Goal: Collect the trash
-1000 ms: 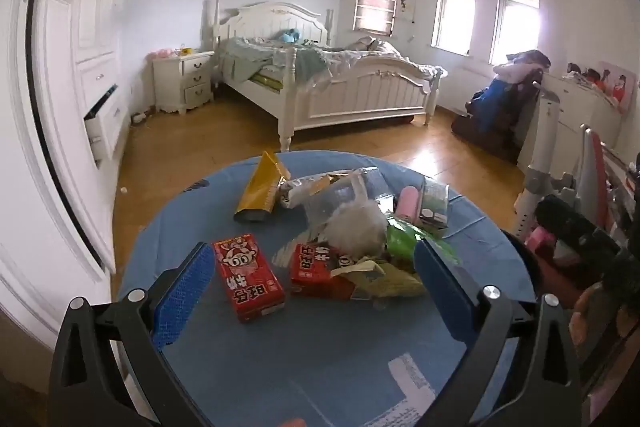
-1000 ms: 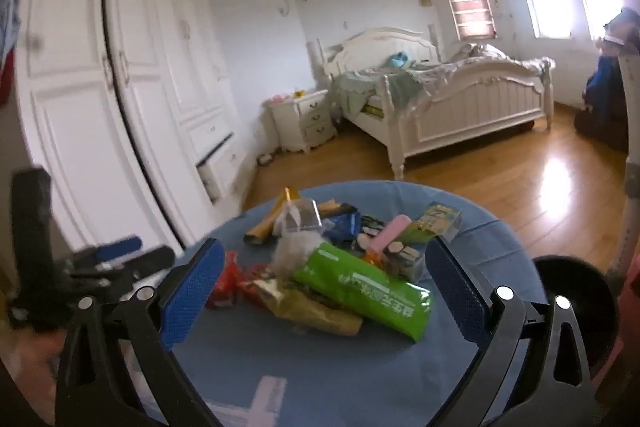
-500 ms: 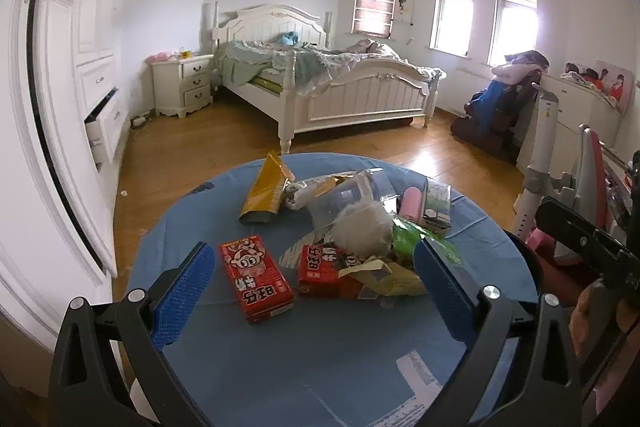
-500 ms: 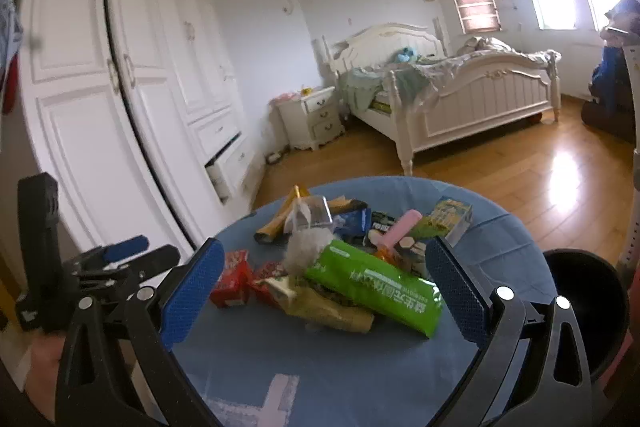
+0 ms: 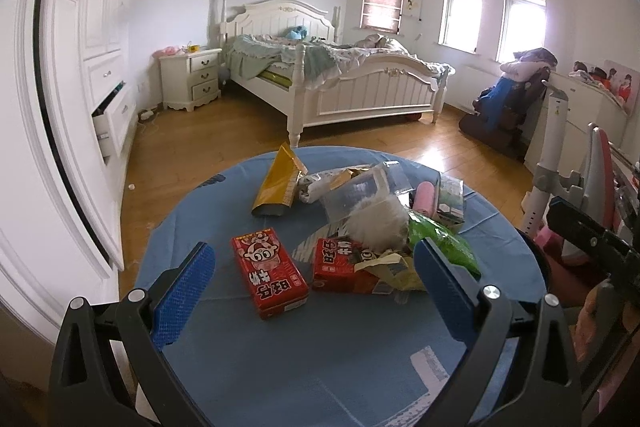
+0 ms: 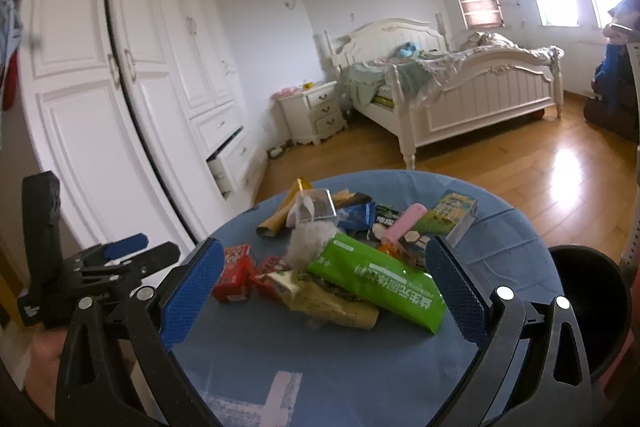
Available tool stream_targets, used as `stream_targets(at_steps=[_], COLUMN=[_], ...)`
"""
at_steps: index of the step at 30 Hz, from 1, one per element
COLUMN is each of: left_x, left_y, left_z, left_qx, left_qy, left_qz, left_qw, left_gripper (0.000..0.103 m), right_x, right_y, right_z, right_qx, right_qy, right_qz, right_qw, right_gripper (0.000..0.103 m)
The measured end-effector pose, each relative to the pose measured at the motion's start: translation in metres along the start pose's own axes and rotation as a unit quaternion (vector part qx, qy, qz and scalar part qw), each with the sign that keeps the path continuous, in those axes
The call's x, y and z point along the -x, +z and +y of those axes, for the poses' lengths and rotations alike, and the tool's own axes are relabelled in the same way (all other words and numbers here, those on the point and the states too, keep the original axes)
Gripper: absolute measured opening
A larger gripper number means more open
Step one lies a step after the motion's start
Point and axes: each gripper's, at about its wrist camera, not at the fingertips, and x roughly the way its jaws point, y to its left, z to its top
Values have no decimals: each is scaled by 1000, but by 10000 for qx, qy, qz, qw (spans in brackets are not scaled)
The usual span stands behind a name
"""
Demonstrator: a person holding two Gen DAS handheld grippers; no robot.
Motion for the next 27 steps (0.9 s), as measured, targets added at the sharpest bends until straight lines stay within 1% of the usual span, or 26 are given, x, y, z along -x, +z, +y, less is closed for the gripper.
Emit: stream_targets(at_steps=[27], left_x=[-11], left_y=[-5], left_z=[3], left_qx=[-37], left_qy=[123], left_qz=[209], left_qw=[9997], left_gripper=[98], right_x=[-8], right_y=[2], right_z=[0], right_qx=[20], right_qy=[55], right_qz=[143], right_qw=[9999], right_gripper=[99])
